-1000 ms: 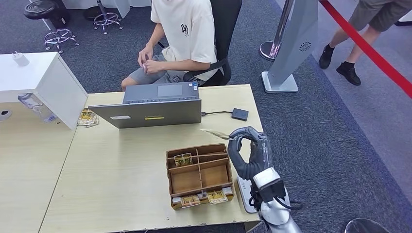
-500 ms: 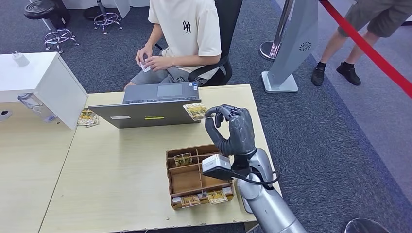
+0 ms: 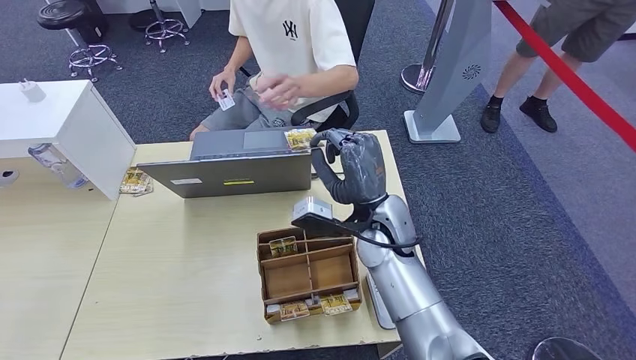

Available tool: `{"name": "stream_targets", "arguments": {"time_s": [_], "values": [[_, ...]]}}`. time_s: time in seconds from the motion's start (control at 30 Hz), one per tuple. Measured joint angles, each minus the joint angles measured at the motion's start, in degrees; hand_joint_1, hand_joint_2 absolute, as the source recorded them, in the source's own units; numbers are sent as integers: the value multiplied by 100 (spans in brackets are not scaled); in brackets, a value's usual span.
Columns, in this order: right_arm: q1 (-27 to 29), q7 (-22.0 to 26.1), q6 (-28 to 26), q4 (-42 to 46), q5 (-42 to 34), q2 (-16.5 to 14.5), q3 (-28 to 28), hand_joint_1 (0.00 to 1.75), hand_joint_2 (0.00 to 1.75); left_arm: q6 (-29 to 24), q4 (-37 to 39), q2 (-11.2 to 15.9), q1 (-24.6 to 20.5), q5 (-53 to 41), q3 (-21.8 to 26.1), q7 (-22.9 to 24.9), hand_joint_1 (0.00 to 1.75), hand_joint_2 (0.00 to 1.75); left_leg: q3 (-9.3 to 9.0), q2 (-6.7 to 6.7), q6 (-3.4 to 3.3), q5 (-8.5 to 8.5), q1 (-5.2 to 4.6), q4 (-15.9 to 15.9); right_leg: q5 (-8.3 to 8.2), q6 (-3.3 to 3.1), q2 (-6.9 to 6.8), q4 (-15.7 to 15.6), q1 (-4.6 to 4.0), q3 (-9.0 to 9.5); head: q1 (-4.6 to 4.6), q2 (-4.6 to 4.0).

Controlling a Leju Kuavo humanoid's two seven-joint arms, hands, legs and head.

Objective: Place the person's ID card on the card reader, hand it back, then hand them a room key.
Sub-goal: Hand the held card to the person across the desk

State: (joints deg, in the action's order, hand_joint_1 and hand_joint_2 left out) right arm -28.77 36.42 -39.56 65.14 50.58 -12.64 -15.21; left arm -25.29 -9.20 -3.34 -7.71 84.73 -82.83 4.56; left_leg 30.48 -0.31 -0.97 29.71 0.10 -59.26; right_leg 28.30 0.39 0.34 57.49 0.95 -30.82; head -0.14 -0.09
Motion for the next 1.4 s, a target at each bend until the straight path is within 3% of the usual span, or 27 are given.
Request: {"name": "stream_targets", "arguments": {"time_s": [0.1,0.2,0.27,0.3,0.33,0.4,0.43,0.47,0.6,0.8,1.07,1.23,1.4], "values": [[-185,32,-1,-258,321,-133,275,175,175,24,0,0,-7,-27,-25,-4,0,0,0,-1,0,0,0,0,-1,-1,-1,0,0,0,2,0],[-688,-48,-2,-897,1488,-492,1218,175,175,88,0,0,-43,-117,-144,12,0,0,2,-3,0,0,0,0,-2,-2,-1,0,0,-1,2,0],[-857,-197,-2,-1076,1906,-597,1553,175,175,116,0,0,-69,-162,-211,38,0,0,3,-3,0,0,0,0,-2,-2,-2,0,0,-2,1,0],[-894,-253,-2,-1106,2005,-611,1612,160,175,121,0,0,-80,-169,-233,41,0,0,3,-3,0,0,0,0,-2,-2,-2,0,0,-3,1,0],[-928,-315,-2,-1132,2118,-623,1666,125,175,127,0,0,-92,-178,-256,47,0,0,4,-4,0,0,0,-1,-2,-2,-2,0,0,-3,1,0],[-972,-486,-2,-1164,2436,-644,1761,38,175,146,0,-1,-117,-197,-297,71,0,0,5,-5,0,0,0,-1,-2,-2,-3,0,0,-3,1,0],[-982,-581,-2,-1170,2615,-654,1798,9,175,158,0,-2,-129,-208,-318,83,0,0,5,-6,0,0,0,-1,-2,-3,-3,0,0,-3,1,0],[-989,-691,-3,-1172,2791,-660,1829,0,175,169,0,-4,-141,-221,-337,91,0,0,5,-5,0,0,0,-1,-2,-3,-2,0,0,-4,1,0],[-1019,-1085,-4,-1177,3154,-666,1959,0,0,202,0,-20,-200,-264,-422,129,0,0,5,-4,0,0,0,-1,-2,-2,-2,0,0,-5,1,0],[-1037,-1055,-4,-1203,3094,-665,2160,0,0,232,0,-41,-265,-268,-487,108,0,0,4,-3,0,0,-1,-2,-3,-3,-1,0,0,-5,1,0],[-887,-402,-4,-1048,2438,-670,2399,0,0,232,0,-75,-263,-238,-501,17,0,0,5,-3,0,0,0,-2,-3,-3,-1,0,-1,-5,1,0],[-707,207,1,-1099,514,-700,2326,0,0,197,0,-96,-257,-119,-501,-75,0,0,7,-3,0,0,0,-1,-2,-3,-1,0,-1,-5,1,0],[-378,302,546,-1026,-1975,-651,1580,0,0,144,0,-111,-220,26,-501,-212,0,0,6,-2,0,0,0,-1,-2,-3,0,0,-1,-9,1,0]]}}
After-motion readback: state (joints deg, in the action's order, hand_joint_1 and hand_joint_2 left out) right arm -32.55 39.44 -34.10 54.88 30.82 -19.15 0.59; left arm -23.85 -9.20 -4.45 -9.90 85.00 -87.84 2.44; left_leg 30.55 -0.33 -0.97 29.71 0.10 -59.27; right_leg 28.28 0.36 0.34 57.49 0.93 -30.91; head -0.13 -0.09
